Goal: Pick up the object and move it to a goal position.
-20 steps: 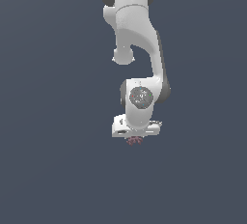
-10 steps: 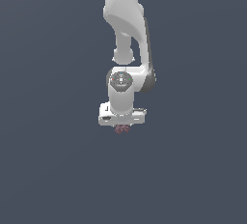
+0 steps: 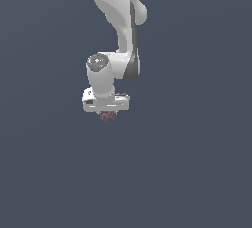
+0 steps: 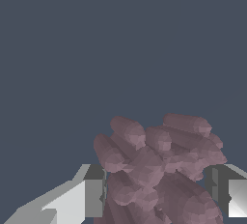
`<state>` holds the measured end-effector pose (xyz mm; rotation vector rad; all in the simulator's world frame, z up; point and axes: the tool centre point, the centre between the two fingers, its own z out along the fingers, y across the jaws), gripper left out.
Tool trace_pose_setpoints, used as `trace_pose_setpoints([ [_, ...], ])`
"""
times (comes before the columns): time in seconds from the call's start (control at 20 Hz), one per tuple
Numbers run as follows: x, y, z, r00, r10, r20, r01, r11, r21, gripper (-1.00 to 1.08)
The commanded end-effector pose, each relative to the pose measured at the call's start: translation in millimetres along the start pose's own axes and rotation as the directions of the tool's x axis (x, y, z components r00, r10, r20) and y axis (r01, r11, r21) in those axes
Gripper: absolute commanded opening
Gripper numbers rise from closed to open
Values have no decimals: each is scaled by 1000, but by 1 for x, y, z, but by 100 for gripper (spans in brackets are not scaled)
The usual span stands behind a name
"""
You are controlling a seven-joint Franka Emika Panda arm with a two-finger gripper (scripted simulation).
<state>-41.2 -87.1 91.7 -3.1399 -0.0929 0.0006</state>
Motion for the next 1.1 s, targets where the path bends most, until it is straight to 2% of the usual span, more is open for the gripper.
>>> trace_pose_setpoints([
  [0.0, -19, 20, -7, 1000, 0, 0, 0, 1000, 0, -100],
  [0.55, -81, 92, -31, 1000, 0, -1, 0, 1000, 1, -100],
  [0.8, -93, 107, -36, 1000, 0, -1, 0, 1000, 1, -100],
  [1.05, -94, 110, -36, 1000, 0, -1, 0, 1000, 0, -100],
])
